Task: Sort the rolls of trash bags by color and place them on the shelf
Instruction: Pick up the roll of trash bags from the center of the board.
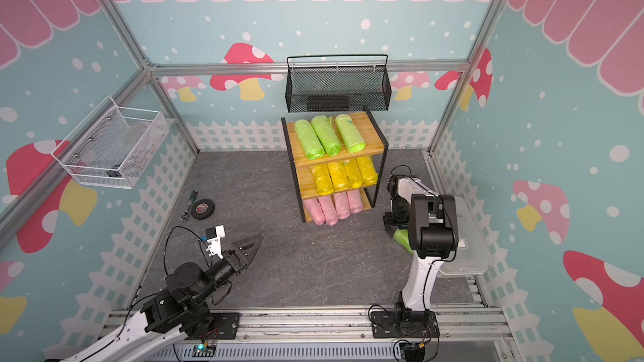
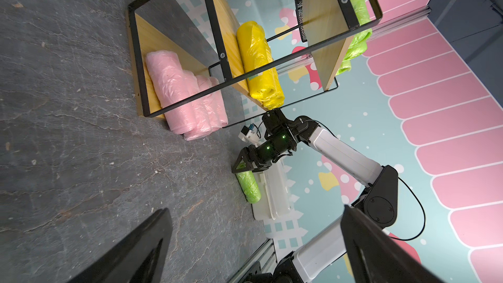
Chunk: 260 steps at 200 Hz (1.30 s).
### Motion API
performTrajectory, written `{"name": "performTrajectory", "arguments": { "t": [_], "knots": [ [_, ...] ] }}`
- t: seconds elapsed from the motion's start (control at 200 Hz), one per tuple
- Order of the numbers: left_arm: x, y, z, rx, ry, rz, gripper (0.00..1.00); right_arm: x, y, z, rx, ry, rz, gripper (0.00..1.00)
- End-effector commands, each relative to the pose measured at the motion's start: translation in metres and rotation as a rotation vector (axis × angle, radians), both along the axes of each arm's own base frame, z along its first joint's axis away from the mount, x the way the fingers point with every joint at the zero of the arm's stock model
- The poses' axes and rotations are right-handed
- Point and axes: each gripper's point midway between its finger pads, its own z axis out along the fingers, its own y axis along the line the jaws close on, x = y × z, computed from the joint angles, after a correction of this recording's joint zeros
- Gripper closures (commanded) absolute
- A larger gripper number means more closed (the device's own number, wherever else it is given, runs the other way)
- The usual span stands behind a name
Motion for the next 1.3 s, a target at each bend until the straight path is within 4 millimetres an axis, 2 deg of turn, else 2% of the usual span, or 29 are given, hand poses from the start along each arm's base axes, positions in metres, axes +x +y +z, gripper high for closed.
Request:
{"name": "performTrajectory", "arguments": {
  "t": [0.0, 0.13, 0.205, 0.225, 0.39, 0.72, 0.805, 0.906, 1.021, 1.161, 1.296],
  "knots": [
    [0.001, 0.002, -0.010, 0.019, 0.021, 0.012, 0.01, -0.006, 0.014, -0.005, 0.076, -0.003, -0.066, 0.25],
    [0.001, 0.000, -0.011, 0.020, 0.027, 0.008, 0.01, -0.003, 0.025, 0.002, 0.161, -0.033, -0.137, 0.26],
    [0.001, 0.000, -0.011, 0.023, 0.027, 0.005, 0.01, -0.001, 0.027, 0.005, 0.207, -0.046, -0.166, 0.22],
    [0.001, 0.000, -0.010, 0.022, 0.026, 0.006, 0.01, 0.002, 0.026, 0.015, 0.216, -0.079, -0.166, 0.21],
    [0.002, 0.000, -0.008, 0.027, 0.022, 0.010, 0.01, 0.000, 0.019, 0.043, 0.205, -0.116, -0.213, 0.13],
    [0.002, -0.007, -0.005, 0.046, 0.011, -0.017, 0.01, -0.024, 0.007, 0.093, 0.153, -0.292, -0.688, 0.12],
    [0.002, -0.007, -0.003, 0.053, 0.000, -0.016, 0.01, -0.036, 0.012, 0.094, 0.159, -0.300, -0.861, 0.13],
    [0.002, -0.007, 0.000, 0.058, -0.012, -0.019, 0.01, -0.050, 0.021, 0.084, 0.166, -0.275, -1.043, 0.13],
    [0.000, -0.008, 0.003, 0.063, -0.023, -0.033, 0.01, -0.059, 0.020, 0.076, 0.153, -0.312, -1.233, 0.13],
    [-0.004, -0.007, 0.005, 0.083, -0.033, -0.050, 0.01, -0.059, 0.018, 0.072, 0.167, -0.387, -1.408, 0.13],
    [-0.007, -0.006, 0.007, 0.098, -0.040, -0.058, 0.01, -0.050, 0.009, 0.080, 0.126, -0.415, -1.423, 0.13]
  ]
}}
